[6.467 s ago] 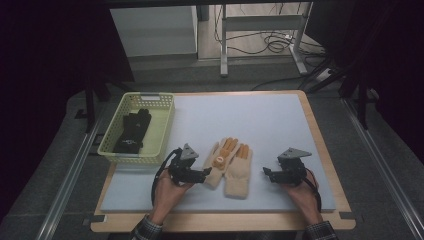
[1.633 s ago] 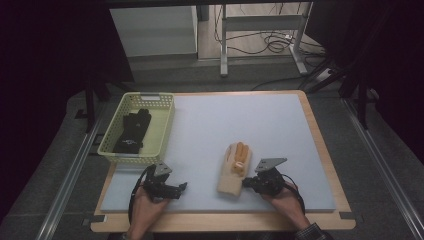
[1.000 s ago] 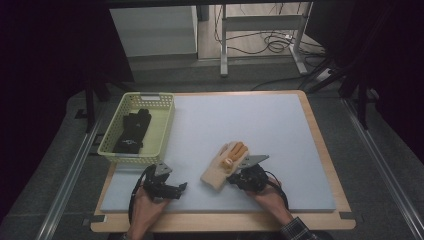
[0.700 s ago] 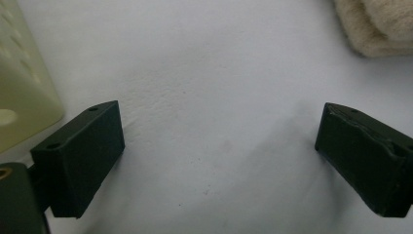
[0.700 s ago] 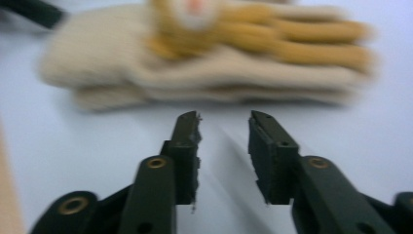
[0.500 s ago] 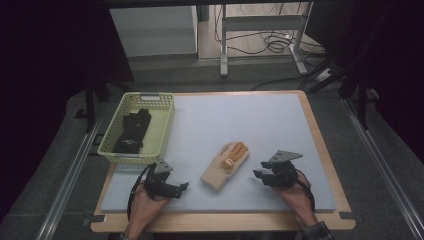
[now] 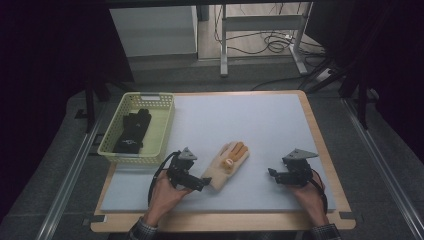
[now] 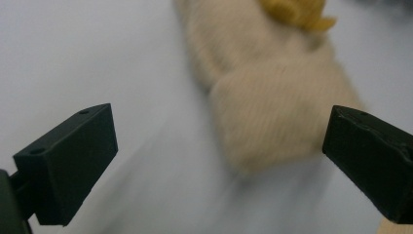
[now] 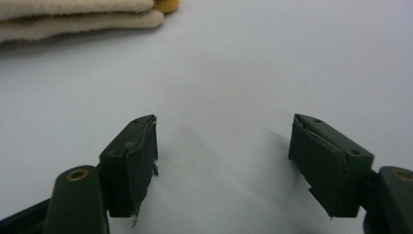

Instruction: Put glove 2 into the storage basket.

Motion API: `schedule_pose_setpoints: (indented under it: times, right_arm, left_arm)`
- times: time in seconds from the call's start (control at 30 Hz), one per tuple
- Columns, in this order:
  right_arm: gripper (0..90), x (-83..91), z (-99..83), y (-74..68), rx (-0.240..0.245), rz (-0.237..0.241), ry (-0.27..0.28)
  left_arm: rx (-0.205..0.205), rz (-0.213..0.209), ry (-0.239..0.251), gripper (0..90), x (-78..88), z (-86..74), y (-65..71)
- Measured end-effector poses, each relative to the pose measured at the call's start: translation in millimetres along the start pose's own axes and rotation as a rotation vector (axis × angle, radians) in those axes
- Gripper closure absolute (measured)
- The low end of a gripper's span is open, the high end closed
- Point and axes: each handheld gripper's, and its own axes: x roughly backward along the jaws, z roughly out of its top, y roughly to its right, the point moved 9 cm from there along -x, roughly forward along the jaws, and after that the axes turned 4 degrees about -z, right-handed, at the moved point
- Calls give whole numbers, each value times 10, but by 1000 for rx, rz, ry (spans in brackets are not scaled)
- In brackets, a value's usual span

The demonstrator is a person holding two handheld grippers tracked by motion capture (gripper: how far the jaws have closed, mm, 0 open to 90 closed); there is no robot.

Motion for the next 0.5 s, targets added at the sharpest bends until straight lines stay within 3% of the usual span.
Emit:
schedule_pose_setpoints:
  times: [0.23, 0.4, 0.5]
  right_arm:
    - [246, -5, -6, -6, 10, -3, -1]
    - [245, -5, -7, -6, 10, -3, 0]
    - [245, -6, -7, -7, 10, -3, 0]
  left_arm:
    - [-41, -5, -45, 0, -311, 271, 194]
    - [-73, 48, -112, 0, -565, 318, 219]
    - [-92, 124, -153, 27, -691, 315, 197]
